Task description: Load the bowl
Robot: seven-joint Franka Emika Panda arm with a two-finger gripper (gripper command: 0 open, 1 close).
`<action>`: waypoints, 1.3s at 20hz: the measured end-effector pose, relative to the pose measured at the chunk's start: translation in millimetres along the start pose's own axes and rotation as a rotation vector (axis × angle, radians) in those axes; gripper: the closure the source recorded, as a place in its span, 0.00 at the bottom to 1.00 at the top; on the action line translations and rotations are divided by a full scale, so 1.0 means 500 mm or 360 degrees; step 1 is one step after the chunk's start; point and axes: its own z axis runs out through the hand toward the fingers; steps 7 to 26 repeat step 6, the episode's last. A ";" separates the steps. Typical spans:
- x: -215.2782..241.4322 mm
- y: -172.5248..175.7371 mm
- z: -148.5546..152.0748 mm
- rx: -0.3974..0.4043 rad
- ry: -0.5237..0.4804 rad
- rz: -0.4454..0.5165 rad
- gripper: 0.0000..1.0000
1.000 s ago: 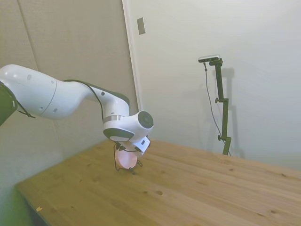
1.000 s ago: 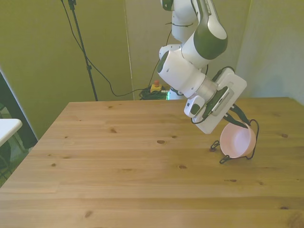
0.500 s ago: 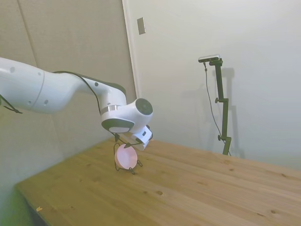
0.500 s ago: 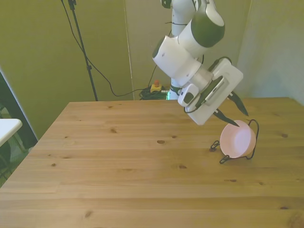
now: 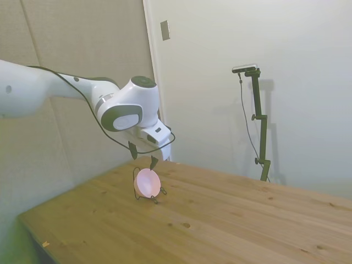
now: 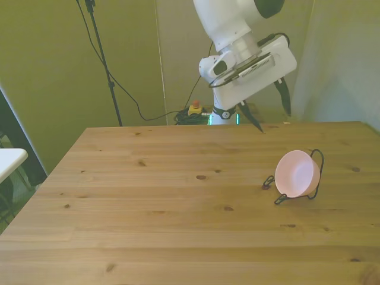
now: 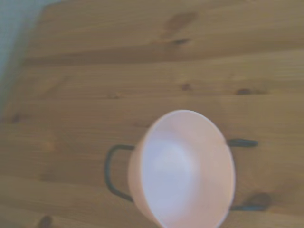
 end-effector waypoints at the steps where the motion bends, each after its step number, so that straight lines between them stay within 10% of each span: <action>1: -0.006 0.007 -0.007 -0.0052 0.0044 0.0044 0.00; 6: -0.042 0.042 -0.011 -0.0345 0.0286 0.0234 0.00; 26: -0.042 0.042 -0.011 -0.0345 0.0286 0.0234 0.00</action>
